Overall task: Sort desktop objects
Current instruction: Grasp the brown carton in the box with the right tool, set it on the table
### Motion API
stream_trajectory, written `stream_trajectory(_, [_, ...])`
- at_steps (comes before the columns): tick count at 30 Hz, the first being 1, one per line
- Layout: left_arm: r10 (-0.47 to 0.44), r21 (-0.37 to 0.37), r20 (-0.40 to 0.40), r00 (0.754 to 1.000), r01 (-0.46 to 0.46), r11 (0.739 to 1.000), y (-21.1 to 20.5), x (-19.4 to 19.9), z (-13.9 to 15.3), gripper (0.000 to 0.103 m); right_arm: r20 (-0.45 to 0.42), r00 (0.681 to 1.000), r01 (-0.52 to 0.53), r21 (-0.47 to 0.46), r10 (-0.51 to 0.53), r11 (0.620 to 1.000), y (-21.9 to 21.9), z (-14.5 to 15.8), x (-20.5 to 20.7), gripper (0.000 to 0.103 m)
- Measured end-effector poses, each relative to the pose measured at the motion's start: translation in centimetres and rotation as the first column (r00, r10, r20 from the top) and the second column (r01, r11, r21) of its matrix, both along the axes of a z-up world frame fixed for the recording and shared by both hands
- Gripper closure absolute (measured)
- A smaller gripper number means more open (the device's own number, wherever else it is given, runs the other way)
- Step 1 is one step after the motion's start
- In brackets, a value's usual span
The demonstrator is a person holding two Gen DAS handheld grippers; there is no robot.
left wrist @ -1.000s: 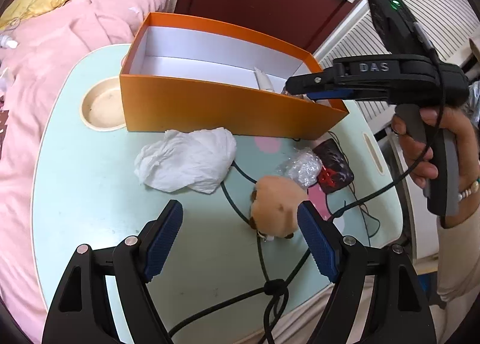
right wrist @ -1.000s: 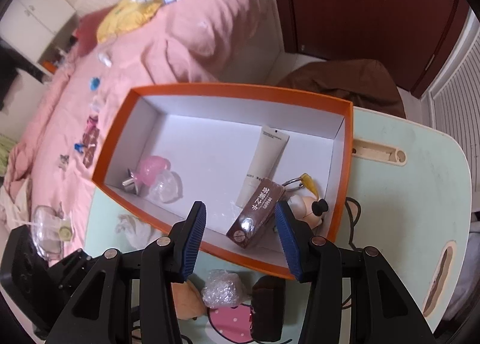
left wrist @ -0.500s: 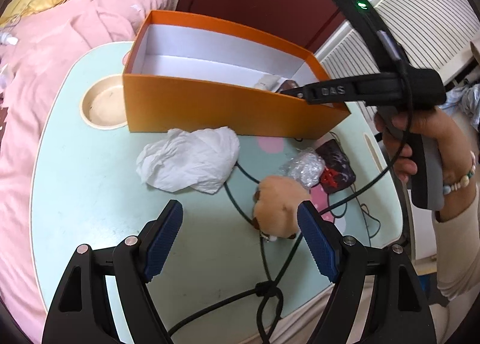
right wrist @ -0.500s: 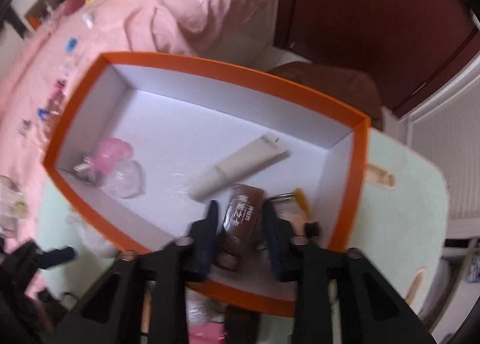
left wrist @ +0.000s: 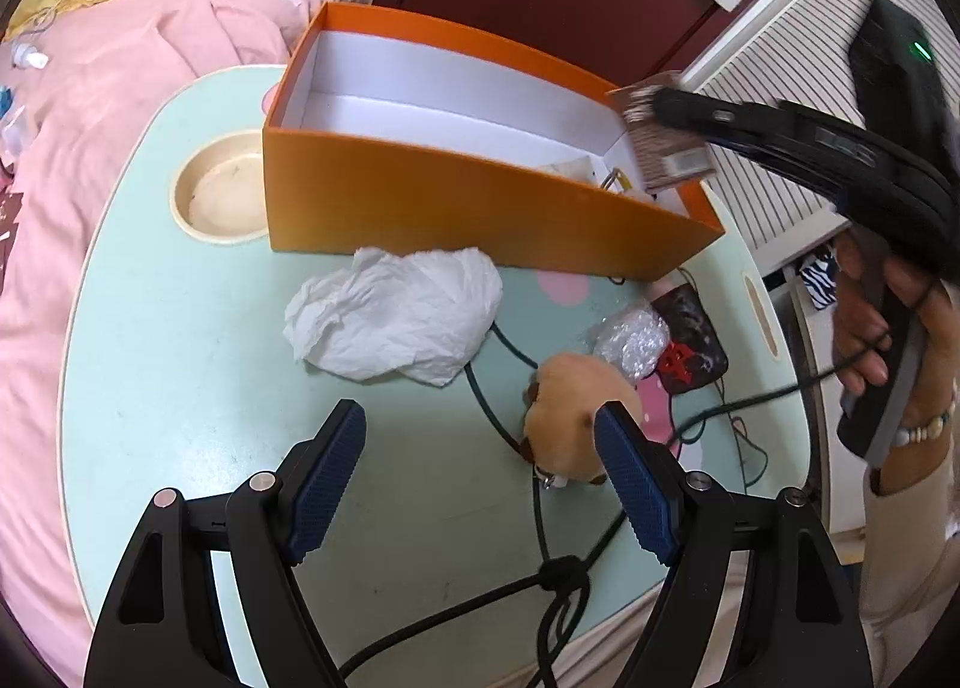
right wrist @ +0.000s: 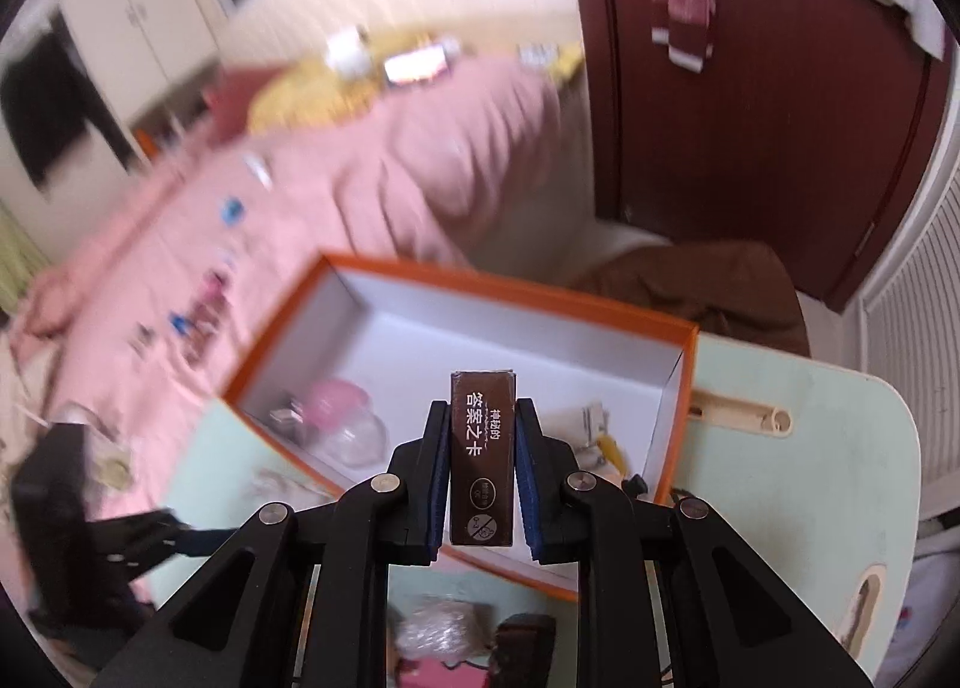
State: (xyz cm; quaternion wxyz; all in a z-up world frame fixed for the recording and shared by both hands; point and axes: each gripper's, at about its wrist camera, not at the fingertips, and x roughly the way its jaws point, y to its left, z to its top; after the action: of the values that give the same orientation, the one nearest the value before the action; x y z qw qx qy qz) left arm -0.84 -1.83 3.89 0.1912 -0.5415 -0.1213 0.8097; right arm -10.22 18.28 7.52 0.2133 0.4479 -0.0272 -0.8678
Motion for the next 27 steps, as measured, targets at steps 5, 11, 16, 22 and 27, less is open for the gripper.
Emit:
stream_trajectory(5, [-0.004, -0.023, -0.054, 0.999, 0.003, 1.000, -0.2, -1.0, 1.6, 0.024, -0.080, 0.996, -0.048, -0.112, 0.039, 0.993, 1.7, 1.6, 4.0, 0.083])
stream_trajectory(11, [0.003, -0.066, -0.156, 0.988, -0.014, 0.998, -0.7, -3.9, 5.3, 0.024, -0.042, 0.993, -0.115, -0.179, 0.109, 0.977, 0.7, -0.8, 7.8, 0.083])
stream_trajectory(16, [-0.017, -0.136, -0.202, 0.979, -0.011, 0.991, 0.5, -6.5, 7.5, 0.024, 0.013, 0.995, -0.097, -0.190, 0.102, 0.977, -0.5, -4.2, 8.6, 0.083])
stream_trajectory(22, [-0.106, -0.158, -0.141, 0.984, 0.083, 0.984, 4.2, -9.7, 7.4, 0.024, 0.030, 0.998, -0.047, -0.199, 0.054, 0.979, -0.3, -6.2, 8.3, 0.076])
stream_trajectory(27, [-0.237, -0.280, -0.098, 0.967, 0.202, 0.939, 8.1, -12.1, 6.6, 0.024, -0.106, 0.994, -0.011, -0.310, -0.023, 0.951, 3.1, -3.8, 10.0, 0.060])
